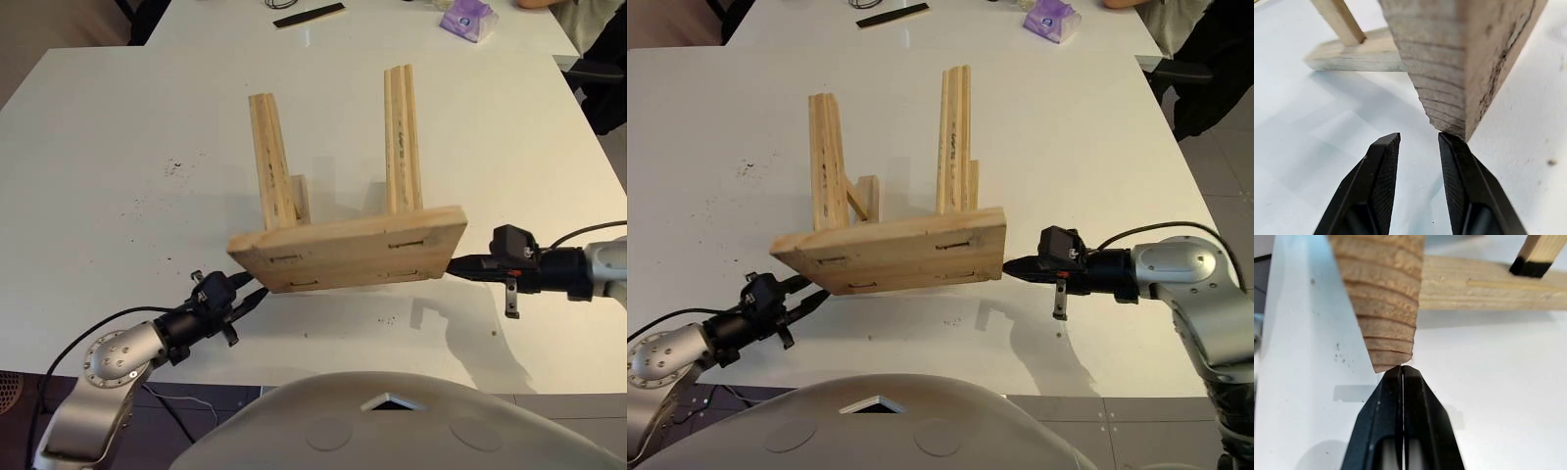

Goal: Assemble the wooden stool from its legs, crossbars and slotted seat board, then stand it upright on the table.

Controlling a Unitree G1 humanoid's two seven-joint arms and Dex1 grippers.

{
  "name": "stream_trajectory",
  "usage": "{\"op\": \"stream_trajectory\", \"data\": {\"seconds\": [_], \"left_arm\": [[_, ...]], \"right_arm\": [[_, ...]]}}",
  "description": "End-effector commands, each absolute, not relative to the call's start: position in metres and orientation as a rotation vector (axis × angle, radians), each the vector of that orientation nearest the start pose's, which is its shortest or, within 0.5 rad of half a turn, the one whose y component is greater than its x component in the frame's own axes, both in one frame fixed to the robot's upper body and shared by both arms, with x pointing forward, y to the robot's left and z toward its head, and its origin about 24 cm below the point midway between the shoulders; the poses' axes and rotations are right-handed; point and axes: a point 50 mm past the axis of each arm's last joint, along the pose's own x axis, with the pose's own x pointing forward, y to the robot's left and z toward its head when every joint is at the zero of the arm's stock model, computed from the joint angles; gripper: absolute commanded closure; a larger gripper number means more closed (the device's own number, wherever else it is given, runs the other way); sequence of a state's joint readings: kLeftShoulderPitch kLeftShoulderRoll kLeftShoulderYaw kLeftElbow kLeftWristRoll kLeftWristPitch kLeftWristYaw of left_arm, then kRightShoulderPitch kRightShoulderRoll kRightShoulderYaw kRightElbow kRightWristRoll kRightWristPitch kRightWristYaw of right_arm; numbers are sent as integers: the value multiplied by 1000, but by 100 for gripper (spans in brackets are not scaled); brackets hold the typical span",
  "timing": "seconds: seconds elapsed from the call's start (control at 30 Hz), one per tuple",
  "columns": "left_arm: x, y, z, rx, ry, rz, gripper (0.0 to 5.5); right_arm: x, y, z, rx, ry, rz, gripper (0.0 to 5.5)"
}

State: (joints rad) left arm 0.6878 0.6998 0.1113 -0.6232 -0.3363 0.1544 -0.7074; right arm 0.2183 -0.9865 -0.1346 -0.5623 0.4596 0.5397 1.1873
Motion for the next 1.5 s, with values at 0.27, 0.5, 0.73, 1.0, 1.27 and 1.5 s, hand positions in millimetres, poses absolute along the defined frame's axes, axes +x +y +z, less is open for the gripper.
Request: {"op": "stream_trajectory", "data": {"seconds": [0.27, 0.5, 0.73, 1.0, 1.27, 1.5], "left_arm": [[112, 169, 173, 67, 25, -1030, 403], [124, 170, 188, 60, -20, -1024, 403], [136, 173, 193, 76, -30, -1003, 403], [172, 174, 188, 137, -22, -941, 403], [211, 190, 169, 114, -16, -755, 403], [215, 211, 146, 173, -36, -548, 403]], "right_arm": [[157, -192, 184, -294, 310, 1494, 548], [172, -195, 220, -300, 184, 1464, 548], [184, -195, 219, -331, 175, 1419, 548], [208, -189, 204, -358, 112, 1263, 548], [242, -190, 186, -308, 50, 1031, 548], [289, -214, 185, -76, -110, 495, 530]]}}
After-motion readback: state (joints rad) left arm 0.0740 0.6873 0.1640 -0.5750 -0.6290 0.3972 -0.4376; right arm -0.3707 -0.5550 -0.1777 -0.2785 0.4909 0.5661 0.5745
